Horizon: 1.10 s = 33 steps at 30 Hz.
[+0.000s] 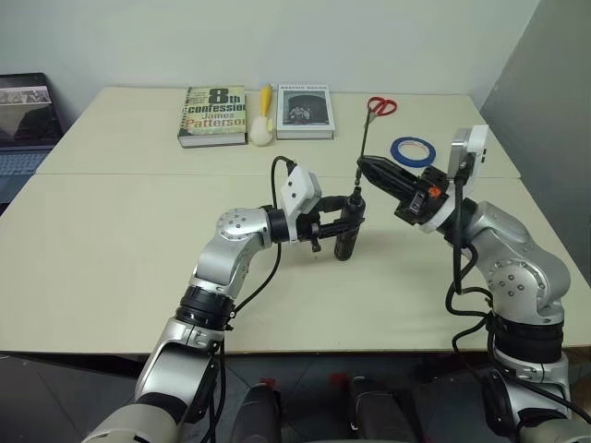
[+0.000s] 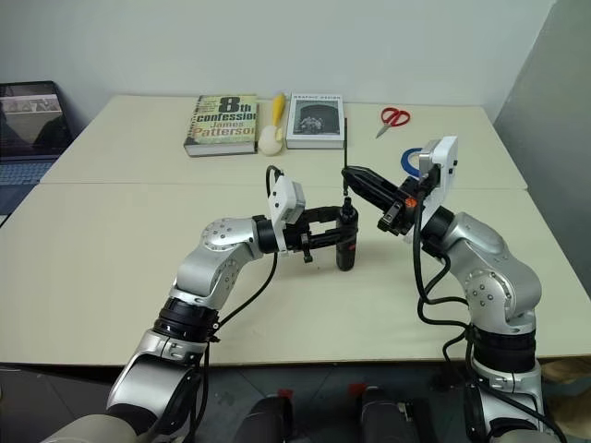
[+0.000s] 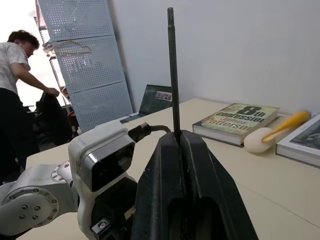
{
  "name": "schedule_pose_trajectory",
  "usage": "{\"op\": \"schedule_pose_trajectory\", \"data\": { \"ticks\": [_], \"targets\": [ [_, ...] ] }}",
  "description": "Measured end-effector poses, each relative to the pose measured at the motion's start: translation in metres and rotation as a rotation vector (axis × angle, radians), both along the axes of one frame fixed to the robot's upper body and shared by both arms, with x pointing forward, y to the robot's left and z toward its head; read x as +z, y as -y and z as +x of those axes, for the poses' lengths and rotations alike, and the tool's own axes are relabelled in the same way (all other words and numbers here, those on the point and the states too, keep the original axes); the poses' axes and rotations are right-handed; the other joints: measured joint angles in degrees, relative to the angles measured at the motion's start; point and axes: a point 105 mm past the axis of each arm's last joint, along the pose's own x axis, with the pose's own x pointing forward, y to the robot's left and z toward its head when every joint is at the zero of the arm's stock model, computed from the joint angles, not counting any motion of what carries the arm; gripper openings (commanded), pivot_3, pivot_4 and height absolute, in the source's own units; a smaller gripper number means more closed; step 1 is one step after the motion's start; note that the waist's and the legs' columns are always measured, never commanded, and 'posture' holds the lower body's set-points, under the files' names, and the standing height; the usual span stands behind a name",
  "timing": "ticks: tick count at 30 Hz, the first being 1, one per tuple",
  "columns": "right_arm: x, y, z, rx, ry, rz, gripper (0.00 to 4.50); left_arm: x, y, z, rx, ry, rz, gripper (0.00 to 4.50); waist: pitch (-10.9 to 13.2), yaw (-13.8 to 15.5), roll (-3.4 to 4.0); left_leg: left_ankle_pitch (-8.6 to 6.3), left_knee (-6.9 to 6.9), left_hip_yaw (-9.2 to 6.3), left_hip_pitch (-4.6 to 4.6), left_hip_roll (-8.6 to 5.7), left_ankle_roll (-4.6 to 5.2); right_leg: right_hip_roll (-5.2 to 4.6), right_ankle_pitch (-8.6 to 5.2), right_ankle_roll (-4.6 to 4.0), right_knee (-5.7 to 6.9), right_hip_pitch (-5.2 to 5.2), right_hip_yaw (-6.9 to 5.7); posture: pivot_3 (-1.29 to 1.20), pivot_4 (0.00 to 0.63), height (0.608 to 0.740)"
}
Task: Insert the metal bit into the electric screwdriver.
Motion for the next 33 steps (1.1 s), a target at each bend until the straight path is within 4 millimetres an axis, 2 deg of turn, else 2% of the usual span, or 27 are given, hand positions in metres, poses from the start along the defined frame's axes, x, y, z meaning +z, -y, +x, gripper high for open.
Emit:
{"op": "schedule_pose_trajectory", "data": {
  "ticks": [10, 33],
  "targets": [
    [-0.0048, 0.0061, 0.0037, -0.005, 0.005, -0.021, 0.0, 0.0003, -0.0005, -0.0006, -0.009, 0.001, 0.006, 1.66, 0.0, 0.01, 0.0, 0.0, 0.0, 0.0, -0.01, 0.0, 0.0, 0.0, 0.0, 0.01, -0.01, 0.0, 0.0, 0.0, 0.15, 0.74],
    [-0.008, 0.0042, 0.004, 0.022, 0.017, -0.032, 0.0, 0.001, -0.0009, -0.0014, -0.023, 0.004, 0.02, 1.66, 0.0, 0.01, 0.0, 0.0, -0.01, 0.0, -0.01, 0.0, 0.0, 0.0, -0.03, -0.02, -0.02, -0.01, 0.0, 0.0, 0.15, 0.74]
  ]
}}
